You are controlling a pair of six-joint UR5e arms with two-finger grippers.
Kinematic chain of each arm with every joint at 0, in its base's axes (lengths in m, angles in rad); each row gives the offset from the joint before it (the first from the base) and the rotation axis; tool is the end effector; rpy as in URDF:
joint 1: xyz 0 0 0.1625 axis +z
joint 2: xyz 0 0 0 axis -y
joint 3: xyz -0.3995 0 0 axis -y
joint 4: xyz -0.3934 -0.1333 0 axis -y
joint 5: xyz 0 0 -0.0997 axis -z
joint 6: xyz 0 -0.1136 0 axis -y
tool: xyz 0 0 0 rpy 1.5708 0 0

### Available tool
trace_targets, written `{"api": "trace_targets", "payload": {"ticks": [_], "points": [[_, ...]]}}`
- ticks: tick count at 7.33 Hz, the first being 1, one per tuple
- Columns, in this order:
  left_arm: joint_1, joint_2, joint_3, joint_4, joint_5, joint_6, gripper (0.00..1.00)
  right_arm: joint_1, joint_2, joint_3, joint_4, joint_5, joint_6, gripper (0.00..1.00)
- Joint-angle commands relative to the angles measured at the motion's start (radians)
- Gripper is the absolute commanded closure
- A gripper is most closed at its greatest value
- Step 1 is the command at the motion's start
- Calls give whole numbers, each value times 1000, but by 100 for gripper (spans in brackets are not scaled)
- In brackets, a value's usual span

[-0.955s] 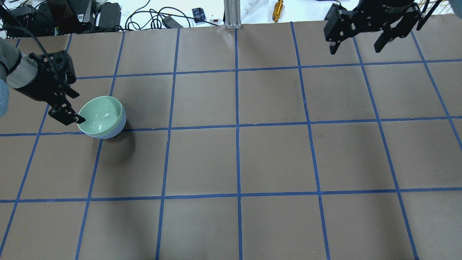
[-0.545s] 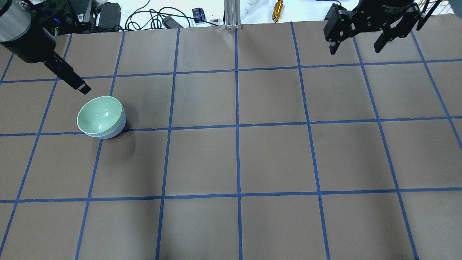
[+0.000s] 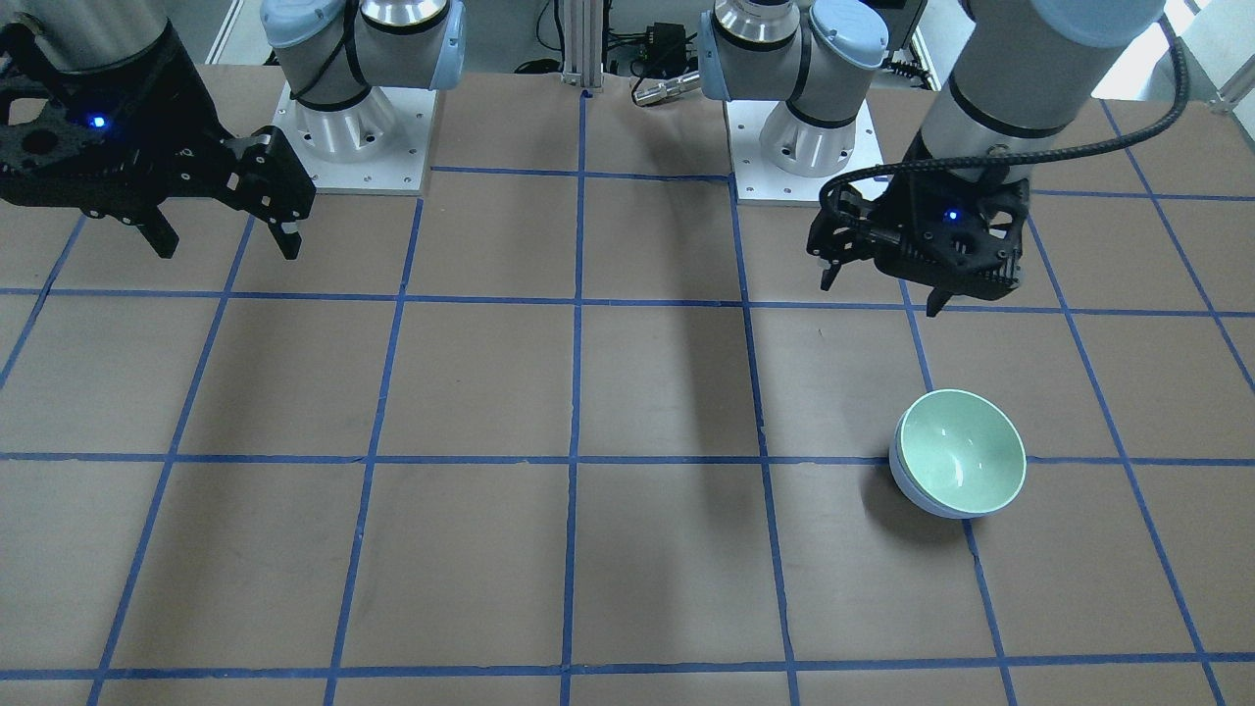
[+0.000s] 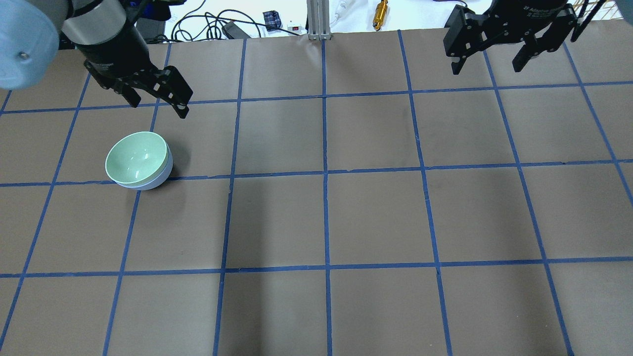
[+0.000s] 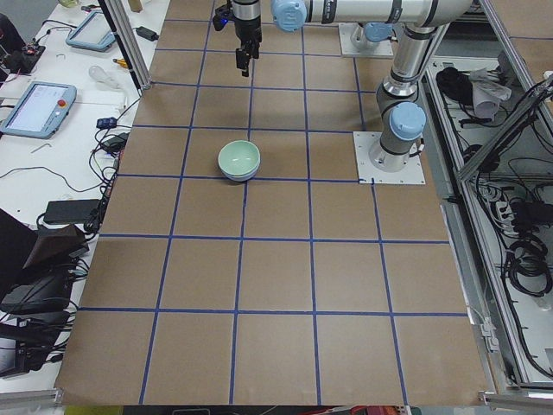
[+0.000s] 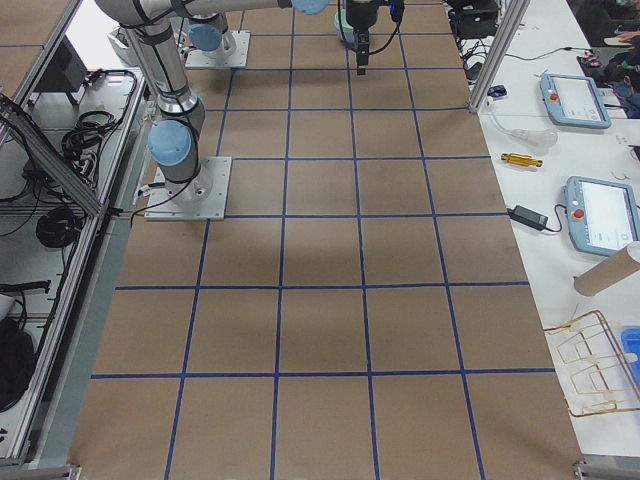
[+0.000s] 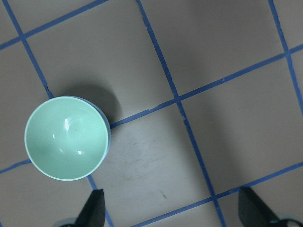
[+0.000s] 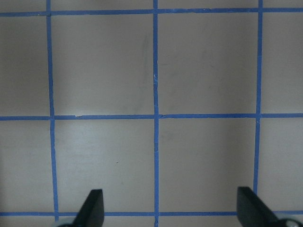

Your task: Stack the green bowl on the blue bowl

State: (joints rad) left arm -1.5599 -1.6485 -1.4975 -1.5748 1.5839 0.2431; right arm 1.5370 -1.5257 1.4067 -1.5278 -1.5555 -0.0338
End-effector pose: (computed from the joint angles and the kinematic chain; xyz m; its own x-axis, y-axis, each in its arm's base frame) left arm -0.1261 -0.5246 0.4446 -0.9731 0.2302 -0.0107 0.2301 0.9731 0.0113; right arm 0.1175 -0.5209 0.5026 -0.9999 -0.0011 -0.0127 -0.0001 0.9971 -0.0764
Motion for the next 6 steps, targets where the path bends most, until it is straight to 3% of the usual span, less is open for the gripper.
{"api": "trace_targets", "payload": {"ticks": [1, 6], "points": [[-45, 2, 5, 2, -4, -186, 0, 0, -1, 0, 0, 0, 0, 0], [-37, 3, 25, 7, -15, -188, 0, 0, 1, 0, 0, 0, -1, 0]]}}
